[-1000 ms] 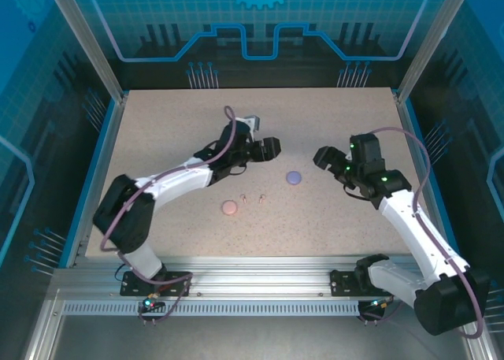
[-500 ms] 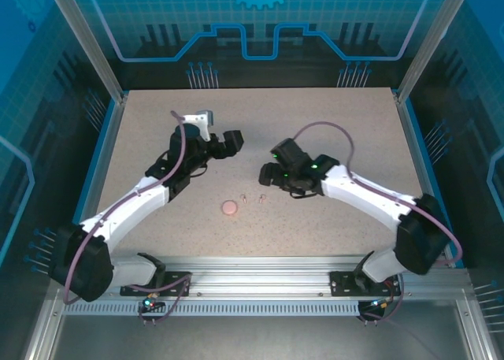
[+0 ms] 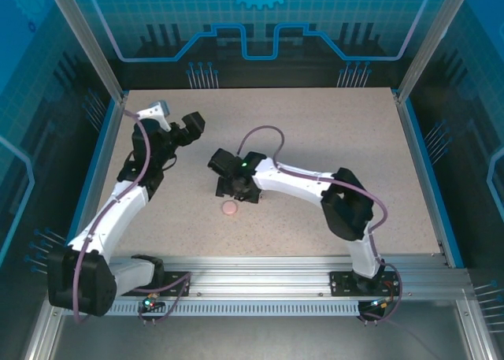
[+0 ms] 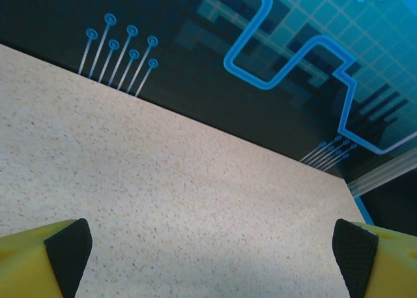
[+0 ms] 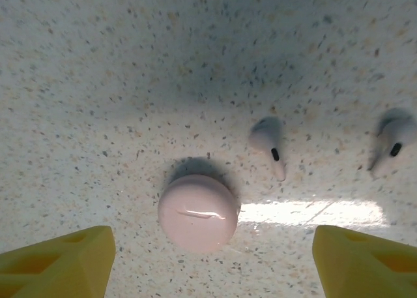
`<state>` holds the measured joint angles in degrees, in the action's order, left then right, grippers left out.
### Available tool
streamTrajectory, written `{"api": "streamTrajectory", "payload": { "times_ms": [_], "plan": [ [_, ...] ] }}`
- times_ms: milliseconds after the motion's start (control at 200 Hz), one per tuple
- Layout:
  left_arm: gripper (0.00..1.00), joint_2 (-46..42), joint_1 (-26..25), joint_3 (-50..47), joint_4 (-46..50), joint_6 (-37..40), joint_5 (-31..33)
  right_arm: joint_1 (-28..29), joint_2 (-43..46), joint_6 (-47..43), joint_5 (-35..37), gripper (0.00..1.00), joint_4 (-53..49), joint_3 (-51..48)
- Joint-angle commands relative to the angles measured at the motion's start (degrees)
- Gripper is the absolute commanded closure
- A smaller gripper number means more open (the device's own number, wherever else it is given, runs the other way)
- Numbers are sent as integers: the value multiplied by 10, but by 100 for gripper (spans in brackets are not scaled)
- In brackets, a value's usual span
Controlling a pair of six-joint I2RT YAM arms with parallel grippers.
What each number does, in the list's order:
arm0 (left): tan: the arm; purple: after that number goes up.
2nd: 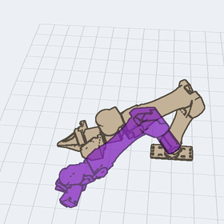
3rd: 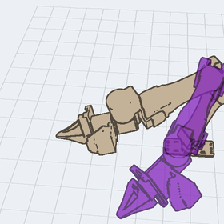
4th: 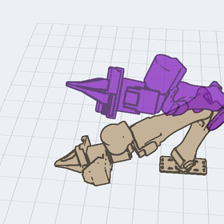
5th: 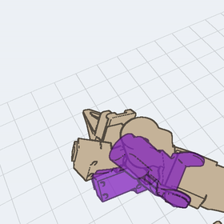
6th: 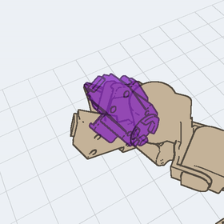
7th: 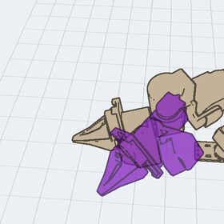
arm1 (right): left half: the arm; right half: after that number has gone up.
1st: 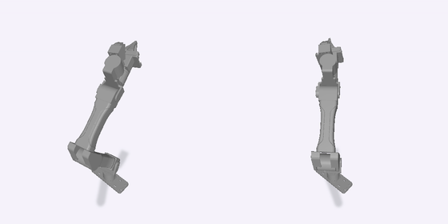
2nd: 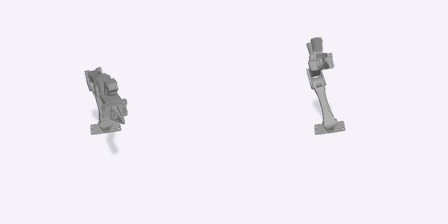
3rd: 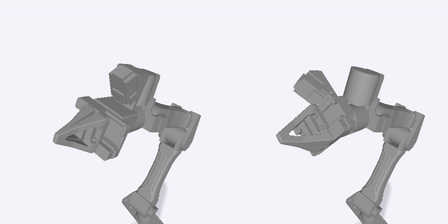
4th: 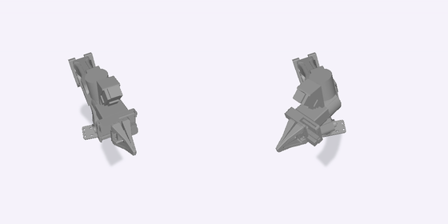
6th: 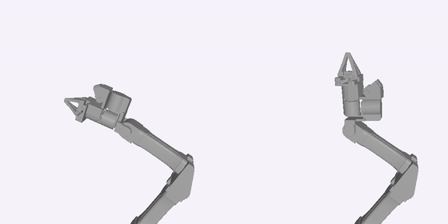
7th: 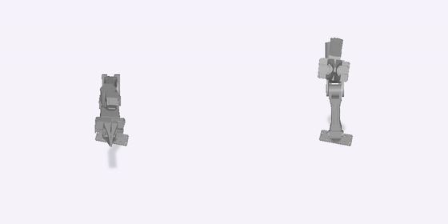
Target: Insert the wireless bluetooth earbuds into the charging case
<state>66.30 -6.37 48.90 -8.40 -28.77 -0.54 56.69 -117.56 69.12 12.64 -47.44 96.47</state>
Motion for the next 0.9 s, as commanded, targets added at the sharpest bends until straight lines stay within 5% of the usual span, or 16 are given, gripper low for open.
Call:
{"api": "streamTrajectory", "payload": {
  "times_ms": [0,255,895],
  "plan": [
    [1,-25,23,-13,-8,-18,-15,17,-49,51,21,20,-84,61],
    [1,-43,56,-27,-2,-23,-24,32,-136,72,28,20,-155,165],
    [1,-30,72,-46,-44,-52,-55,33,-201,93,1,29,-148,195]
  ]
}}
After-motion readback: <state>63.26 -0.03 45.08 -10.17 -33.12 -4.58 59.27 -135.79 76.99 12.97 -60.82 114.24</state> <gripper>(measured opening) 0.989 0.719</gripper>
